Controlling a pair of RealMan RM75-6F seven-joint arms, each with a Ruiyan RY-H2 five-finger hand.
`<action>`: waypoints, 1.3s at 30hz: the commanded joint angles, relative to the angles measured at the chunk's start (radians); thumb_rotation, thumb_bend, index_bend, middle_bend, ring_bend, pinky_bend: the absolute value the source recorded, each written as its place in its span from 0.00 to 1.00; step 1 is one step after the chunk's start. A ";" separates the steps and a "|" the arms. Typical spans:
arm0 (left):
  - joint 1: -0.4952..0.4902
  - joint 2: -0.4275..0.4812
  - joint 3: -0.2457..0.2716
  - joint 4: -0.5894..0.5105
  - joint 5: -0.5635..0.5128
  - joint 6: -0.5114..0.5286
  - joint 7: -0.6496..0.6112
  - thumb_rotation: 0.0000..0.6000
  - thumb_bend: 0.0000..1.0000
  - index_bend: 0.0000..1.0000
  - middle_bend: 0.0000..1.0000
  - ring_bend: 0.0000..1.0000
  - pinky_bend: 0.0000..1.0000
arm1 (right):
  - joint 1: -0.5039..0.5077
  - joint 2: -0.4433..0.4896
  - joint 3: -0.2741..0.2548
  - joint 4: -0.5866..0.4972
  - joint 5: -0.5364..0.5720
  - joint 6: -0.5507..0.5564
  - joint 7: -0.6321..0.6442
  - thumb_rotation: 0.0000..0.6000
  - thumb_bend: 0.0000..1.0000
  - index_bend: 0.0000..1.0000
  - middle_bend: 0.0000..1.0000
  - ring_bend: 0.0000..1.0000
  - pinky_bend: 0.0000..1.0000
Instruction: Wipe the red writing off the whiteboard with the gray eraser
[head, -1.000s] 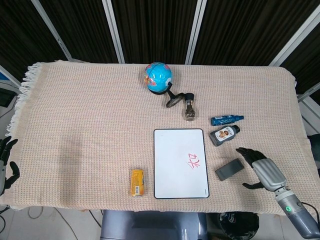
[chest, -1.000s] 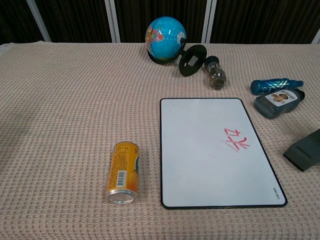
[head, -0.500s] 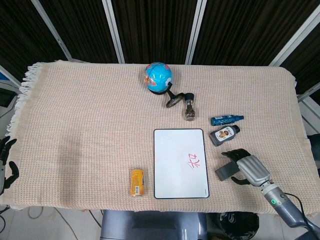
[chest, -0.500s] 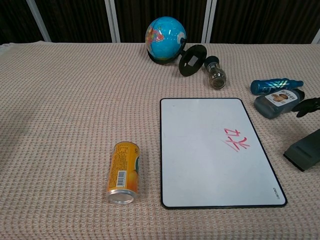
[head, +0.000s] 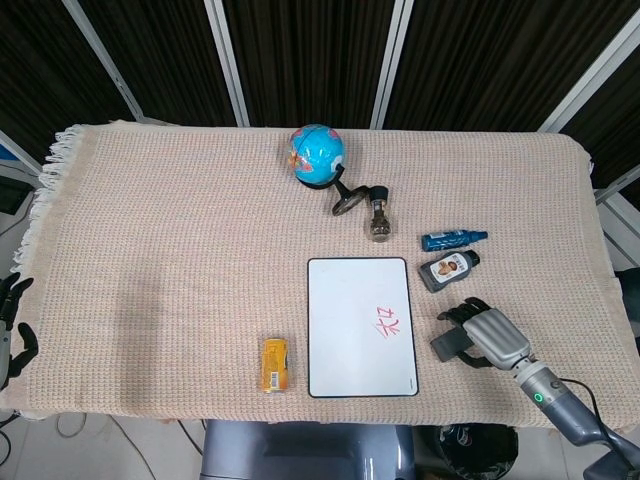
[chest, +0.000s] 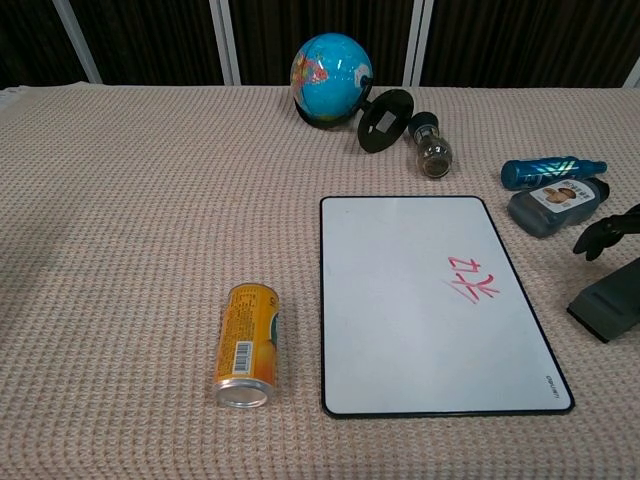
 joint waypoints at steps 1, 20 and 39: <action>0.000 0.000 0.000 0.000 0.000 0.000 0.000 1.00 0.75 0.12 0.04 0.00 0.00 | 0.005 0.010 -0.003 -0.008 0.007 -0.005 -0.008 1.00 0.39 0.27 0.30 0.25 0.16; 0.001 -0.004 -0.001 0.000 -0.001 0.003 0.008 1.00 0.75 0.12 0.04 0.00 0.00 | 0.020 0.035 -0.023 -0.028 0.036 -0.033 -0.034 1.00 0.35 0.27 0.30 0.24 0.16; 0.001 -0.002 0.001 -0.002 -0.002 0.001 0.012 1.00 0.75 0.12 0.04 0.00 0.00 | 0.026 0.009 -0.027 -0.001 0.053 -0.031 -0.057 1.00 0.35 0.36 0.35 0.29 0.16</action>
